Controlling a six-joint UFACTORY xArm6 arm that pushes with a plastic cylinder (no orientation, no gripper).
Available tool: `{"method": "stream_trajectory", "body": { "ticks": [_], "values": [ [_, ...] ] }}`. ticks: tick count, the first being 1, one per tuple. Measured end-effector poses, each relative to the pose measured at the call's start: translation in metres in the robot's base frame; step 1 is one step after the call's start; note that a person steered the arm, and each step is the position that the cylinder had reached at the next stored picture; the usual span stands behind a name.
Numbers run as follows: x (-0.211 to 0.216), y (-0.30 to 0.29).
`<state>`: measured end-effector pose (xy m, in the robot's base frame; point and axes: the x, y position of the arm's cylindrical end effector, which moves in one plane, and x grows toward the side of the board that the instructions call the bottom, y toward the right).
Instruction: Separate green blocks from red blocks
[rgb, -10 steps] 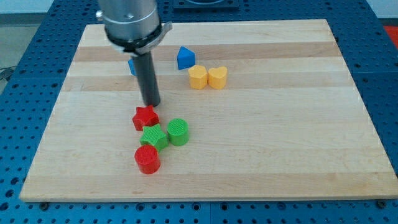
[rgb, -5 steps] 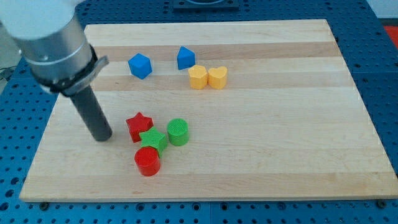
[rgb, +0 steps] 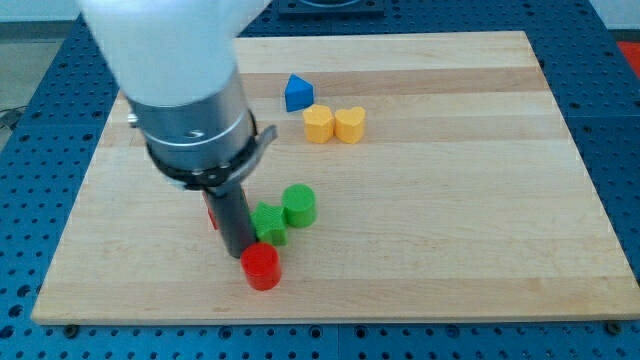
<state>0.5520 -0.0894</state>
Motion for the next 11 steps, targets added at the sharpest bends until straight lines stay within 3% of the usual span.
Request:
{"method": "stream_trajectory", "body": {
  "ticks": [4, 7, 8, 10, 11],
  "values": [
    [-0.062, 0.103],
    [-0.029, 0.084],
    [-0.034, 0.065],
    [-0.081, 0.059],
    [-0.082, 0.097]
  ]
}}
